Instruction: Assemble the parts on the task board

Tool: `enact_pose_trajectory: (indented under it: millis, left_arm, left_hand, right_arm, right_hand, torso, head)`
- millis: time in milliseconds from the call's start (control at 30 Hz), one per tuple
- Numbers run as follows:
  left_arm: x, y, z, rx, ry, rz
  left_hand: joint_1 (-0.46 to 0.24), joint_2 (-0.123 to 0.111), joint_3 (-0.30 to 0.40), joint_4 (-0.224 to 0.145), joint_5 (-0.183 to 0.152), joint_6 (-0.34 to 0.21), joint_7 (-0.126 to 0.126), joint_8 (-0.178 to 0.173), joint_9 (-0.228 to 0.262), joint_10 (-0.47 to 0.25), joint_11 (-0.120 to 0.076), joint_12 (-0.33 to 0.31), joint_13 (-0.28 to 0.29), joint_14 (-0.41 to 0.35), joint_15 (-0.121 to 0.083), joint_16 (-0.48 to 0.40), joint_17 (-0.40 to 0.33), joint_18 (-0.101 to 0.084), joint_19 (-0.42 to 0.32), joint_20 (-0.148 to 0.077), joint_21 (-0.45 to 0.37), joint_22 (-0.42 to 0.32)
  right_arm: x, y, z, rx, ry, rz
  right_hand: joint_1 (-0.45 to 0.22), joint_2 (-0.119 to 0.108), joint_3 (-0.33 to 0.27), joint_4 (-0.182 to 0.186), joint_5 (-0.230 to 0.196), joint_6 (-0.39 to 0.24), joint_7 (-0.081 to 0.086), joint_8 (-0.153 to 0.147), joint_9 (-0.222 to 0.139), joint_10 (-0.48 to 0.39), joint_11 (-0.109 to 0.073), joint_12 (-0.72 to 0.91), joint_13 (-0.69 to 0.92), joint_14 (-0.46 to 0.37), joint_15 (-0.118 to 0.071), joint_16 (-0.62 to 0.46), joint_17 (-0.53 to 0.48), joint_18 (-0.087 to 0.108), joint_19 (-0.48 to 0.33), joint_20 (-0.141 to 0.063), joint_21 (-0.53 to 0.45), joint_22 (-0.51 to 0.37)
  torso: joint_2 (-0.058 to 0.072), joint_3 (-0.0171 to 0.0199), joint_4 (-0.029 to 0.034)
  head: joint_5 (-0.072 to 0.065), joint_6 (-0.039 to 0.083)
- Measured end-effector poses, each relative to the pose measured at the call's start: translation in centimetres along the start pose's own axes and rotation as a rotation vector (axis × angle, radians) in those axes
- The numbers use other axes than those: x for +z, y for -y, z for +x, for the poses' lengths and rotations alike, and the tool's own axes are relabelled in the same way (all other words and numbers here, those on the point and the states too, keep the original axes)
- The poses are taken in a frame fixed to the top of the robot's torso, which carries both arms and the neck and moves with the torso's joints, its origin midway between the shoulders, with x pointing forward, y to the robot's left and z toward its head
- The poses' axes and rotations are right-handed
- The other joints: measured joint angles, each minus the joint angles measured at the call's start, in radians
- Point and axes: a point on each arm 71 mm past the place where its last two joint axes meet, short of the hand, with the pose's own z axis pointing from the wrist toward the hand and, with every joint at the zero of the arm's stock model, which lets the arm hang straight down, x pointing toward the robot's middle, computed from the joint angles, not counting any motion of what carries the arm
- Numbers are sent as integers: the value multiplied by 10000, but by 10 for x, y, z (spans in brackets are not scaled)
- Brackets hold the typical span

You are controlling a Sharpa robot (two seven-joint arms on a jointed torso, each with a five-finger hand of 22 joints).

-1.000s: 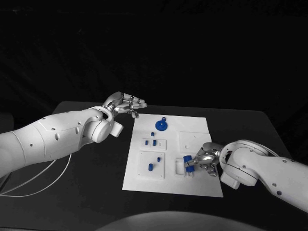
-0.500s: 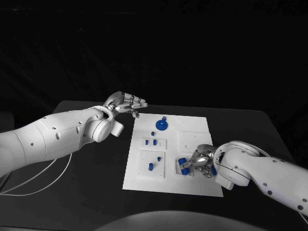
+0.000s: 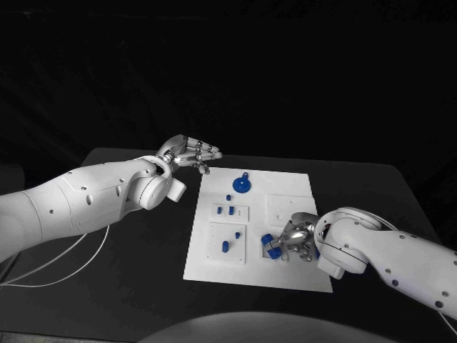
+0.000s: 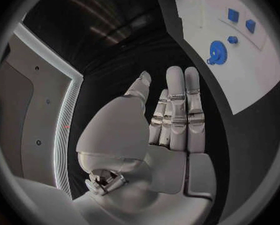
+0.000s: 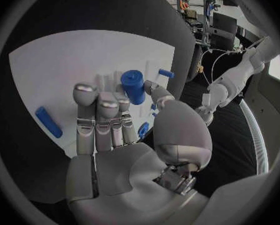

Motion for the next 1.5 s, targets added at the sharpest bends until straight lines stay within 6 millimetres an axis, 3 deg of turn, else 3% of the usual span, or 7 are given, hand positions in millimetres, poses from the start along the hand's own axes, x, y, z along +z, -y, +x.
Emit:
enact_pose_trajectory:
  millis: [267,467,733,867,1500]
  left_arm:
    - [0,0,0,-7,-23,-7]
    - [0,0,0,-11,-37,-11]
    - [-1,0,-1,-12,-38,-21]
    - [-1,-1,-1,-11,-38,-27]
    - [-1,-1,-3,1,-14,-51]
  left_hand:
    - [0,0,1,-1,0,0,0,0,0,0,0,0,0,0,0,0,0,0,0,0,0,0]
    - [0,0,1,-1,0,0,0,0,0,0,0,0,0,0,0,0,1,0,0,0,0,1]
    - [0,0,1,-1,0,0,0,0,0,0,0,0,0,0,0,0,1,0,0,0,0,1]
    - [0,0,1,-1,0,0,0,0,0,0,0,0,0,0,0,0,1,0,0,0,0,1]
    - [0,0,1,-1,0,0,0,0,0,0,0,0,0,0,0,0,-8,-1,0,0,0,-26]
  right_arm:
    - [2,0,0,47,-45,28]
    - [2,0,0,66,-47,29]
    - [0,0,1,81,5,1]
    - [-1,0,1,98,64,-25]
    - [-3,1,3,179,393,-97]
  right_hand:
    - [-43,-43,344,212,-479,46,-22,20,-79,17,-13,-76,-123,13,13,-1,11,-3,0,0,-35,1]
    - [-240,-91,837,97,-681,126,-98,19,-117,33,1,-78,-182,13,13,-2,10,-4,0,0,-35,7]
    - [-277,-53,542,-197,-1,458,-187,-41,-195,124,-23,-78,-224,61,-4,-42,16,-17,39,-37,-35,32]
    - [-290,-39,419,-320,276,530,-118,-61,-430,142,-38,-78,-250,27,-39,-42,16,-52,39,-38,-35,32]
    - [-421,94,367,-373,452,650,-43,-36,-856,176,-36,-193,-337,57,-67,-80,8,-71,38,-37,5,30]
  torso:
    - [1,1,1]
    - [2,1,-2]
    - [3,6,-7]
    - [3,6,-10]
    - [0,1,-8]
  head:
    - [10,-9]
    - [-7,-8]
    - [-35,-5]
    - [-45,-5]
    - [-108,7]
